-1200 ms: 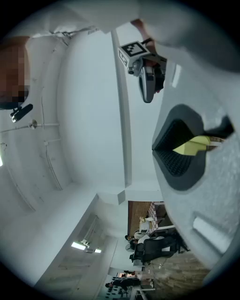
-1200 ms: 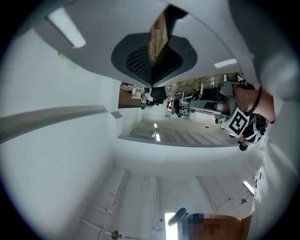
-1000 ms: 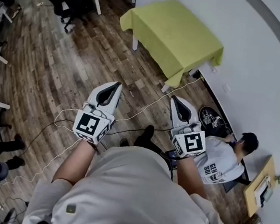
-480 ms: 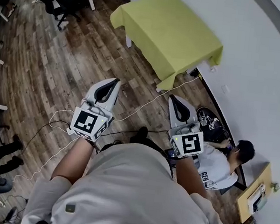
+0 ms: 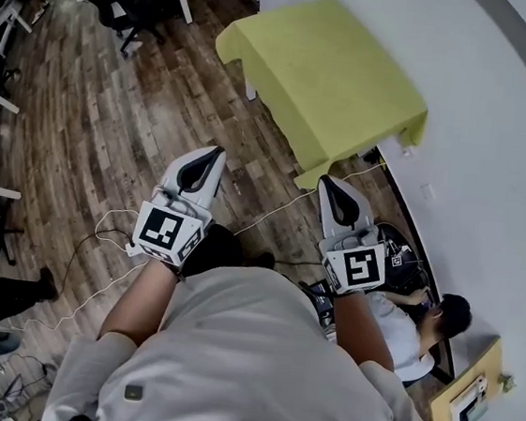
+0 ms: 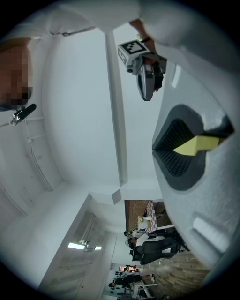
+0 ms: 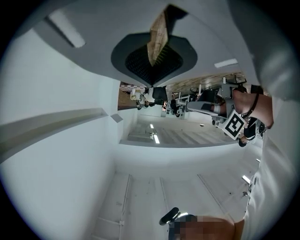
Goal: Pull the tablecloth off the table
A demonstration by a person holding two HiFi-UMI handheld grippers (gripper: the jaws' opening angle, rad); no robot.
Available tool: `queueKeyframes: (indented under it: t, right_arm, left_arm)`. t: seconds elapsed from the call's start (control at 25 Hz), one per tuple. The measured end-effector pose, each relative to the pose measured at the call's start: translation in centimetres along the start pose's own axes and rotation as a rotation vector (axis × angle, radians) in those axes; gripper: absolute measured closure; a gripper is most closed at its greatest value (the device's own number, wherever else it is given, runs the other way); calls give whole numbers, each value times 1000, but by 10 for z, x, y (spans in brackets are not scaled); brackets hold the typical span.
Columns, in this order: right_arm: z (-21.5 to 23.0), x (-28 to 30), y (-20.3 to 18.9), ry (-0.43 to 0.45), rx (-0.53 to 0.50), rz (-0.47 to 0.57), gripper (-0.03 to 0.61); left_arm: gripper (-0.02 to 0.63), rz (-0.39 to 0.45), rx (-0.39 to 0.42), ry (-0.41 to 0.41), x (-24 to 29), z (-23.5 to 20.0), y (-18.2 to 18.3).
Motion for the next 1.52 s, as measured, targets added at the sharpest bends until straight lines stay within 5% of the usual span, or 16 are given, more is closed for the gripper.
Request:
queueKeyframes:
  t: [0.36,1.0,1.52]
  right_arm:
    - [25,65,-23,1,-1,-37,568]
    - [67,300,-54,-126,3,-103,568]
    - [136,341,-96,-298,33,-159,568]
  left_arm:
    - [612,13,-32,-19,57,-55,-20]
    - [612,-13,-97,-190,188,-266,-40]
    - [612,-12,-119,-335,298,-305,-63]
Point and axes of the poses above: the fingertips, and each gripper's own axes: x forward along the fingers, z to its right, y out of its top, the point moved 2 cm from there along -x, backward along the fingers, and after that the axes turned 10 degrees about z, right-handed, at the moved point
